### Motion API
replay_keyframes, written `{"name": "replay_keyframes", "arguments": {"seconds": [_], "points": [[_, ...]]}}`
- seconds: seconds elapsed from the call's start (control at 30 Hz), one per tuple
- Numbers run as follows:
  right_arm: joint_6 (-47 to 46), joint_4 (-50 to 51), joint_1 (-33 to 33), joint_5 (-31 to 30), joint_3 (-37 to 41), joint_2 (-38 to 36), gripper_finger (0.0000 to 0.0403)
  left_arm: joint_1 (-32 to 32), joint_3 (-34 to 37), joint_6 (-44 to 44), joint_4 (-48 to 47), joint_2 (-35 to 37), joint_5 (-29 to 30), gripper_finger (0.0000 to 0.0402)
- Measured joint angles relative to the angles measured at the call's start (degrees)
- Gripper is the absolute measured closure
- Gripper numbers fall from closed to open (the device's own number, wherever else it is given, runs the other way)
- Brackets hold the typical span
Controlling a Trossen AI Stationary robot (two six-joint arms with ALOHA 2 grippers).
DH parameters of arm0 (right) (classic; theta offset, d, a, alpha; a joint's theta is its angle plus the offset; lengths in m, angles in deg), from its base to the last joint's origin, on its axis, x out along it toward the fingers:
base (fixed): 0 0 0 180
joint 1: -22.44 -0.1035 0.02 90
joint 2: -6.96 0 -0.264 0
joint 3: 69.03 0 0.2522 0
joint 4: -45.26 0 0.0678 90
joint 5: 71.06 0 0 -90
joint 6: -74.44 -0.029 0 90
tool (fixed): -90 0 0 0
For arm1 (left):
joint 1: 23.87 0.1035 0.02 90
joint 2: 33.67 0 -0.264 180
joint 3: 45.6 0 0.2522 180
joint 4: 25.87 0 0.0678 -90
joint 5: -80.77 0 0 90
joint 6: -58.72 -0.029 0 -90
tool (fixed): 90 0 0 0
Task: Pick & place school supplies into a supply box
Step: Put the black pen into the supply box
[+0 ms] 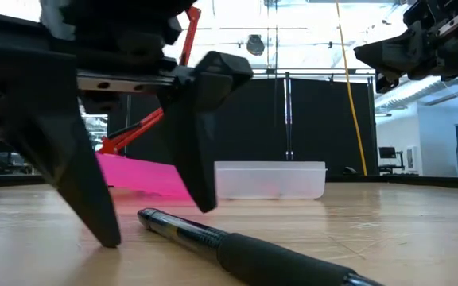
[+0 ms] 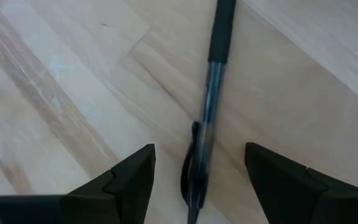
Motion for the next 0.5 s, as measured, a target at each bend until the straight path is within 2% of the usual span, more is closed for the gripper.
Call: {"name": "replay_keyframes", "arguments": {"seconds": [0.1, 0.2, 0.37, 0.5], "points": [[0.00, 0.13, 0.00, 0.04, 0.00, 0.38, 0.0403, 1.10, -0.12, 0.21, 0.44, -0.81, -1.78, 0.0148], [0.00, 0.09, 0.00, 0.02, 0.00, 0.52, 0.0403, 1.98, -0.10, 0.28, -0.04, -0.98, -4.31, 0.0173], [0.00, 0.10, 0.00, 0.02, 0.00, 0.60, 0.0403, 3.29, 0.00, 0.30, -1.98, -1.10, -9.77, 0.0270], [0.00, 0.11, 0.00, 0.02, 0.00, 0.60, 0.0403, 3.71, 0.00, 0.32, -3.16, -1.12, -10.07, 0.0348]]}}
